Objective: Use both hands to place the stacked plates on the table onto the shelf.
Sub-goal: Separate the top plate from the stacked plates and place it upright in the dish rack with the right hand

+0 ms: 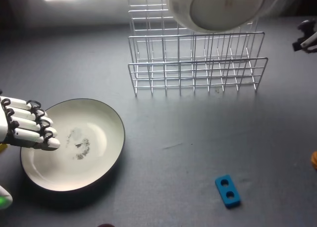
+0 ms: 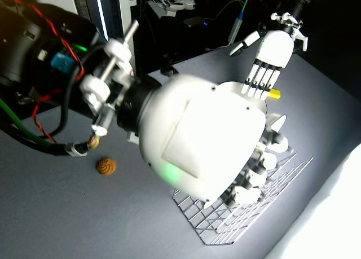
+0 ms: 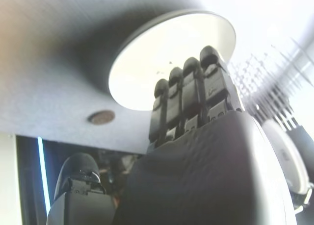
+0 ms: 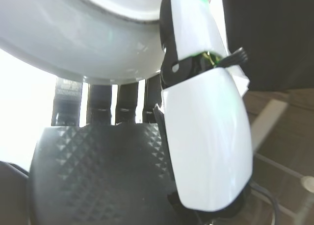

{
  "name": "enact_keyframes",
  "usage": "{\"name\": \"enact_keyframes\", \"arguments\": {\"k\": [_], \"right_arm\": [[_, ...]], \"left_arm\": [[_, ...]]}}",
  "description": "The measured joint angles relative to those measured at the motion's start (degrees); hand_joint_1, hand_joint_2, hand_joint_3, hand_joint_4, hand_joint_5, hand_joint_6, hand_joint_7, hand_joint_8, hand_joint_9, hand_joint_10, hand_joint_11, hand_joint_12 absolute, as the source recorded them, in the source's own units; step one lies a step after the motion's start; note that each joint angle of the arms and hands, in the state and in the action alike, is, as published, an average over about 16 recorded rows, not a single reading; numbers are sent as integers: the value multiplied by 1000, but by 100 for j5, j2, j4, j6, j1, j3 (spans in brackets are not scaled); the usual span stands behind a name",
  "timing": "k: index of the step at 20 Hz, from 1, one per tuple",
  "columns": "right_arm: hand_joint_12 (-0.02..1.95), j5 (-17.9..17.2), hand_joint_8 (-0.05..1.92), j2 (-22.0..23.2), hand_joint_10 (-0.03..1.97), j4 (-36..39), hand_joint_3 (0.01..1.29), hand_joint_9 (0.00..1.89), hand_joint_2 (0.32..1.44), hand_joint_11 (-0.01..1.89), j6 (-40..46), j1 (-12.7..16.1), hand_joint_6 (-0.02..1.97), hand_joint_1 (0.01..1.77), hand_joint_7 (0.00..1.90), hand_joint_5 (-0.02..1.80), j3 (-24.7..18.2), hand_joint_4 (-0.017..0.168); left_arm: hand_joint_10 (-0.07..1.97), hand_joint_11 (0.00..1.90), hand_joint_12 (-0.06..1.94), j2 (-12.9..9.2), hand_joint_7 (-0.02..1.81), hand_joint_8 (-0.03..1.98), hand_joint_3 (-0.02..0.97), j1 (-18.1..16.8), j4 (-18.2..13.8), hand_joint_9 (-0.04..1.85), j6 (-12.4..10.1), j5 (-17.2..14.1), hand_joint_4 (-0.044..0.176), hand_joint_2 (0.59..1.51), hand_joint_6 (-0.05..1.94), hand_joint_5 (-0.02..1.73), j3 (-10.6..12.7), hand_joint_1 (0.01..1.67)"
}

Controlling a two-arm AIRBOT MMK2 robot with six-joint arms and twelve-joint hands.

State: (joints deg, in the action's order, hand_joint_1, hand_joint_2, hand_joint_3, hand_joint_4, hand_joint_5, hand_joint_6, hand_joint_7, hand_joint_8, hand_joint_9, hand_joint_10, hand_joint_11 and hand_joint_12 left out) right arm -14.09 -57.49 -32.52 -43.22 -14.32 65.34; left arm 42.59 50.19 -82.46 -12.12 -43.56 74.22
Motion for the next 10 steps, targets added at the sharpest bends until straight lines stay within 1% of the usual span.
{"name": "enact_keyframes", "arguments": {"k": [6,10], "right_arm": [[1174,96,1036,-275,1241,-59,14,843,1045,693,319,-181,1138,1353,905,847,339,-8],[1166,118,1033,-454,1237,-87,14,848,1061,697,476,-296,1135,1353,905,842,538,-8]], "left_arm": [[10,20,191,78,140,12,20,89,91,96,47,80,1,1039,6,160,112,22],[10,20,190,89,140,12,20,116,138,101,51,92,1,1042,6,164,170,22]]}}
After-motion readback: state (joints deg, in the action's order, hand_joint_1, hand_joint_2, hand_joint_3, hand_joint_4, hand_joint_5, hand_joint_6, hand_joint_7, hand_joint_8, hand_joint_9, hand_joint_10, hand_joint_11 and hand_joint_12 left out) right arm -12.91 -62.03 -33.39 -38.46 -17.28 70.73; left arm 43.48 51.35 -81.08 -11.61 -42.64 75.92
